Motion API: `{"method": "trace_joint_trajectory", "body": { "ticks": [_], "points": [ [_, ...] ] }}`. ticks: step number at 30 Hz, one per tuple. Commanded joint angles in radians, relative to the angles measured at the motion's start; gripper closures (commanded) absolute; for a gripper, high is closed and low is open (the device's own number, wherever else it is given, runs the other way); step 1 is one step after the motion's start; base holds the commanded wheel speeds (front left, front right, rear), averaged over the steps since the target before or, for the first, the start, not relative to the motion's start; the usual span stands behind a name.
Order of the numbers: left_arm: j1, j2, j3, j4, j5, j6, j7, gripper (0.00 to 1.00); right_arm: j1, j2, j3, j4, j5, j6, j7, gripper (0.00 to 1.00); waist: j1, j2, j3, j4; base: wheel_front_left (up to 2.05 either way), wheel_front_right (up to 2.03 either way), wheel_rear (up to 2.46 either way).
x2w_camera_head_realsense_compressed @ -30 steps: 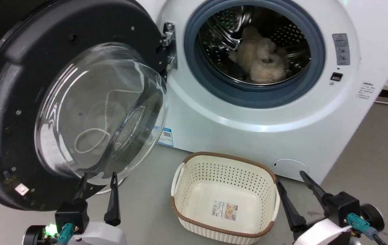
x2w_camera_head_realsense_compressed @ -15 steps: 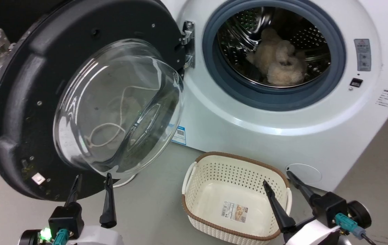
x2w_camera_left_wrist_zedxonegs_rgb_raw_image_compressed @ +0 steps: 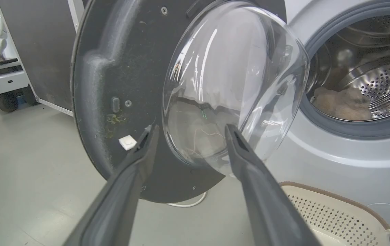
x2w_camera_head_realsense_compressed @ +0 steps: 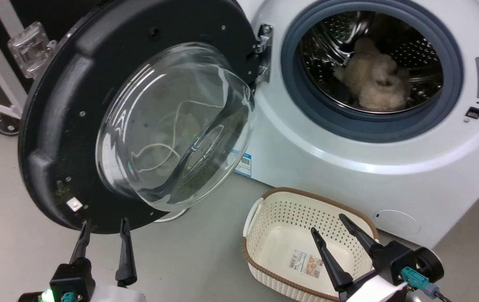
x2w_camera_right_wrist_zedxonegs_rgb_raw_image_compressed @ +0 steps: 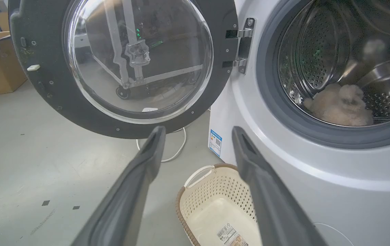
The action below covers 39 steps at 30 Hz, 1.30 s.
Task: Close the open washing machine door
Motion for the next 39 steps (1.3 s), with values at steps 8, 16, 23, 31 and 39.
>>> {"method": "trace_joint_trajectory", "body": {
  "ticks": [8,16,23,31,39],
  "points": [
    [0.024,0.0,0.001,-0.008,-0.021,0.002,-0.026,1.0,-0.022,-0.014,0.034,0.021,0.017,0.001,-0.024,0.0,0.0,0.0,0.0,0.037,0.0,0.0,0.0],
    [-0.02,0.002,0.061,-0.084,-0.09,-0.034,-0.042,1.0,0.001,-0.017,0.032,0.033,0.021,0.001,-0.041,0.0,0.0,0.0,0.0,0.071,0.0,0.0,0.0],
    [-0.171,0.07,0.145,-0.017,-0.223,-0.114,-0.021,1.0,0.037,-0.013,0.001,0.03,0.007,0.001,-0.056,0.0,0.0,0.0,0.009,0.096,0.0,0.0,0.0],
    [-0.394,0.158,0.293,0.157,-0.457,-0.107,0.133,1.0,0.049,-0.009,-0.011,0.021,-0.009,0.001,-0.07,0.0,0.0,0.0,0.045,0.074,0.0,0.0,0.0],
    [-0.594,0.226,0.421,0.431,-0.732,-0.075,0.368,1.0,0.023,-0.036,0.009,0.028,-0.005,0.001,-0.087,0.0,0.0,0.0,0.106,0.042,0.0,0.0,0.0]
  ]
}}
